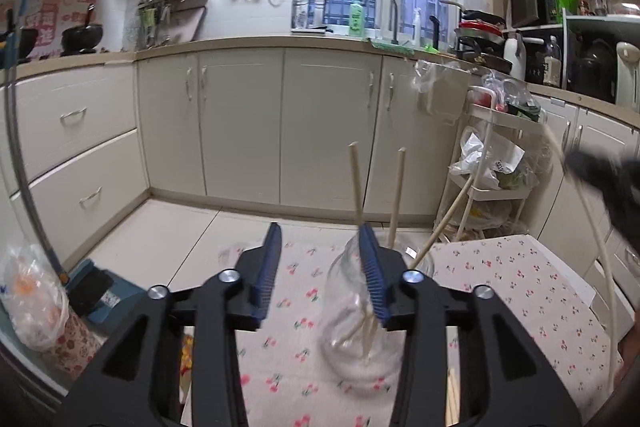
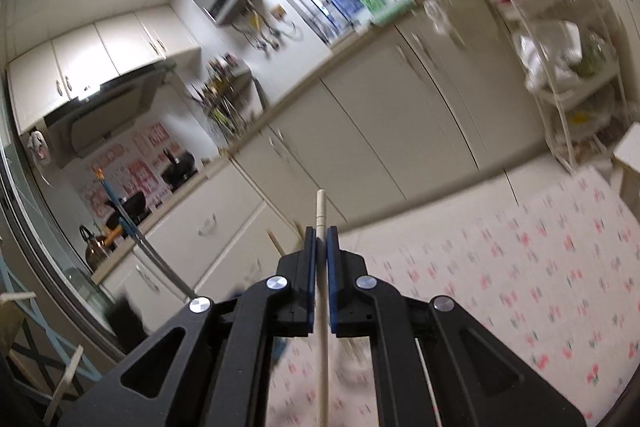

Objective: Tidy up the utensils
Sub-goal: 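Lower the left gripper's stick into the glass jar and open it, then lower the right gripper's stick into the glass jar and release it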

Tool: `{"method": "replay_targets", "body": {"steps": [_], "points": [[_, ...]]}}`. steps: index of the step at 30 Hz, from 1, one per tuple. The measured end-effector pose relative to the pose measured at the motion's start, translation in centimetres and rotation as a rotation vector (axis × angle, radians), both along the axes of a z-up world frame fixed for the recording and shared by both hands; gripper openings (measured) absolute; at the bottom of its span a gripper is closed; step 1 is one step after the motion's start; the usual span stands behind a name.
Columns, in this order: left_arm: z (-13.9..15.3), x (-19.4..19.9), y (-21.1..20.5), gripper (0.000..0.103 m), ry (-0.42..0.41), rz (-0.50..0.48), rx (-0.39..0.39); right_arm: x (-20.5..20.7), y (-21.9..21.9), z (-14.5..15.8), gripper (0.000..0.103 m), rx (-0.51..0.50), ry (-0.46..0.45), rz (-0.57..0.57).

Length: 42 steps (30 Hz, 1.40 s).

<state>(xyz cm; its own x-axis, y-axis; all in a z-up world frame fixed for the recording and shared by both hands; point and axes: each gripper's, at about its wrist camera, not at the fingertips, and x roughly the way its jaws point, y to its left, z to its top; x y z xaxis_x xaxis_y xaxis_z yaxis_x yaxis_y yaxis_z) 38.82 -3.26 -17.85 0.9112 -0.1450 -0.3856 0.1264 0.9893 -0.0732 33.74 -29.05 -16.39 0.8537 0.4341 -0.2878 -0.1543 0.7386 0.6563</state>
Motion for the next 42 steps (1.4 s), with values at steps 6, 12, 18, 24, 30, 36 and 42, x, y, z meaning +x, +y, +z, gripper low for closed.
{"method": "replay_targets", "body": {"steps": [6, 12, 18, 24, 30, 36, 42], "points": [[-2.2, -2.4, 3.1, 0.047, 0.058, 0.095, -0.091, 3.6, 3.2, 2.9, 0.006, 0.000, -0.159, -0.045], [-4.6, -3.1, 4.8, 0.047, 0.106, 0.133, -0.190, 6.0, 6.3, 3.2, 0.006, -0.073, -0.292, -0.123], [-5.4, -3.2, 5.3, 0.047, 0.118, 0.123, -0.230, 8.5, 7.7, 1.3, 0.006, -0.147, -0.274, -0.175], [-6.0, -2.9, 5.7, 0.048, 0.137, 0.117, -0.260, 9.8, 8.4, -0.3, 0.006, -0.190, -0.233, -0.194], [-6.0, -2.7, 5.8, 0.048, 0.141, 0.110, -0.269, 10.9, 9.5, -1.4, 0.006, -0.242, -0.178, -0.172], [-6.0, -2.6, 5.9, 0.048, 0.144, 0.118, -0.278, 10.6, 10.4, -1.4, 0.006, -0.290, -0.161, -0.126], [-6.1, -2.6, 5.9, 0.048, 0.148, 0.125, -0.281, 8.8, 11.2, -2.1, 0.006, -0.334, -0.157, -0.083]]}}
